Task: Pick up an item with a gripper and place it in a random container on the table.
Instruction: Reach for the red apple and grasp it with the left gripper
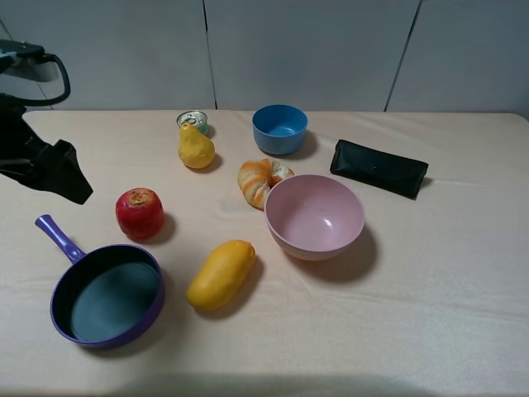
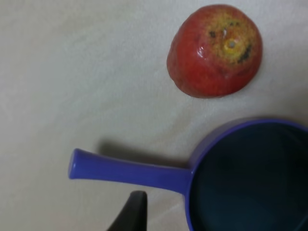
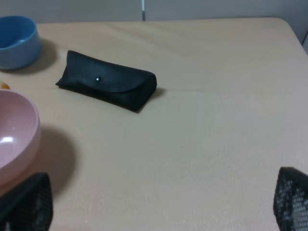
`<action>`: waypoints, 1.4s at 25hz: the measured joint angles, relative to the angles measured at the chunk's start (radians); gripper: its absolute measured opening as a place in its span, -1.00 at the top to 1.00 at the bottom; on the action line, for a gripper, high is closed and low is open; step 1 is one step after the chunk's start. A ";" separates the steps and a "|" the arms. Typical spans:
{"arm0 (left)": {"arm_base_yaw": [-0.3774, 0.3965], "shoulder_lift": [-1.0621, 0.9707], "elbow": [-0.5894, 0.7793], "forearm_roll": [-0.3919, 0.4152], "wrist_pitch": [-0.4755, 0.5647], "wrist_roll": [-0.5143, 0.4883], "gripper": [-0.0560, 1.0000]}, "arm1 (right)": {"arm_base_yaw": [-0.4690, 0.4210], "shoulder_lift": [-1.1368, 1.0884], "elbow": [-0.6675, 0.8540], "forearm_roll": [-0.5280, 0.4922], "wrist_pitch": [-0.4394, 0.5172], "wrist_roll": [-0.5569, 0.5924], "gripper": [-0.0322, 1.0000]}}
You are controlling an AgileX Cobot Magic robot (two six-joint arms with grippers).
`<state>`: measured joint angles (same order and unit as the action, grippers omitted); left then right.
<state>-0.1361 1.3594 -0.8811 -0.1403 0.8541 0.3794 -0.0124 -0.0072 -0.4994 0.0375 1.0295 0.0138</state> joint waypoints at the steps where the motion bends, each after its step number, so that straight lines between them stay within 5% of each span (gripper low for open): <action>1: 0.000 0.022 0.000 0.000 -0.008 0.000 -0.92 | 0.000 0.000 0.000 0.000 0.000 0.000 -0.41; 10: -0.004 0.155 -0.001 0.000 -0.081 0.000 -0.92 | 0.000 0.000 0.000 0.000 0.000 0.000 -0.41; 35: -0.241 0.574 -0.233 0.140 -0.150 -0.064 -0.92 | 0.000 0.000 0.000 0.000 0.000 0.000 -0.41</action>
<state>-0.3773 1.9331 -1.1145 0.0000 0.7046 0.3158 -0.0124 -0.0072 -0.4994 0.0375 1.0295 0.0138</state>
